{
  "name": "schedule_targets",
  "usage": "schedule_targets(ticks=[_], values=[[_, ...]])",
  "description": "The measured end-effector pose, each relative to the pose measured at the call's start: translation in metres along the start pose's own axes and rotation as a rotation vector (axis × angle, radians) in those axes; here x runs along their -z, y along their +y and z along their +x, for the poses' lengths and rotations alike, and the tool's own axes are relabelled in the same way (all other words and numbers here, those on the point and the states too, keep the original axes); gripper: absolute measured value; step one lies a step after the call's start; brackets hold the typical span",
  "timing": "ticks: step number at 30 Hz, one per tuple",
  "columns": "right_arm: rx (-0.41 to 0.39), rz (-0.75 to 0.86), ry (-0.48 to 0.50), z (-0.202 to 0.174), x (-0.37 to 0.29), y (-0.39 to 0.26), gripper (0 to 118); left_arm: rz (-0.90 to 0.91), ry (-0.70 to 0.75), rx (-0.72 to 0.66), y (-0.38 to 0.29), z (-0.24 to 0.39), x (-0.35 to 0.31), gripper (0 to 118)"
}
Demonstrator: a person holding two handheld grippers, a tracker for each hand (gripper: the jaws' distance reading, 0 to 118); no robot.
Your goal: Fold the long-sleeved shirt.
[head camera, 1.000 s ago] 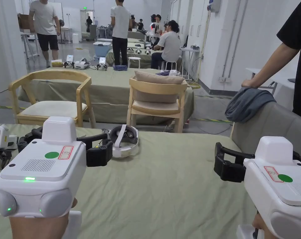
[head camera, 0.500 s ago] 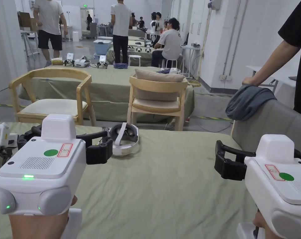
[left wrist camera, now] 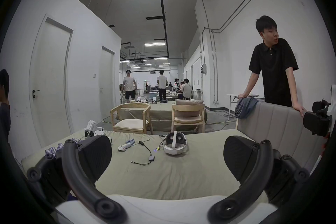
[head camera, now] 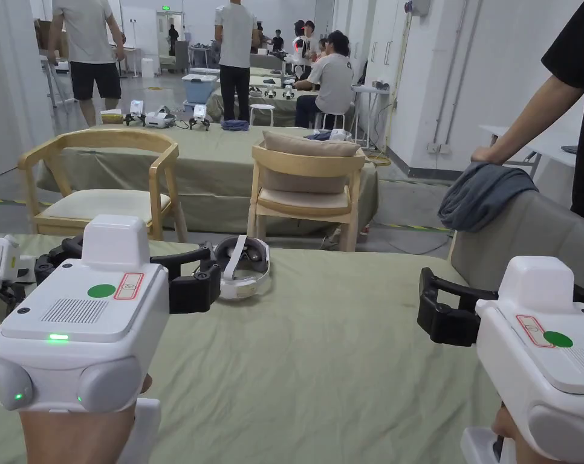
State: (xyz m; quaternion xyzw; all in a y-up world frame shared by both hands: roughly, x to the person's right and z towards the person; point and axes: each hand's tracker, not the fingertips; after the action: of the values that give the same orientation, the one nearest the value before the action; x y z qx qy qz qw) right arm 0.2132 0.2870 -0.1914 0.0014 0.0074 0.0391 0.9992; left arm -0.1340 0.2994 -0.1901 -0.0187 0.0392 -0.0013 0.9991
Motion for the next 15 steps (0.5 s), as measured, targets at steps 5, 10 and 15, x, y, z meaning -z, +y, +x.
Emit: schedule_targets(ticks=[5, 10, 15], values=[[0.001, -0.001, 0.002, -0.0011, -0.0024, 0.0016, 118, -0.001, 0.002, 0.002, -0.0009, -0.0016, 0.001, 111], [0.004, -0.002, 0.005, -0.0006, -0.0031, 0.0026, 118, -0.001, 0.001, 0.004, 0.0002, -0.0018, 0.001, 111], [0.0, 0.001, 0.004, 0.0003, -0.0039, 0.0034, 118, 0.002, -0.001, 0.002, 0.0023, -0.0008, -0.0011, 111]])
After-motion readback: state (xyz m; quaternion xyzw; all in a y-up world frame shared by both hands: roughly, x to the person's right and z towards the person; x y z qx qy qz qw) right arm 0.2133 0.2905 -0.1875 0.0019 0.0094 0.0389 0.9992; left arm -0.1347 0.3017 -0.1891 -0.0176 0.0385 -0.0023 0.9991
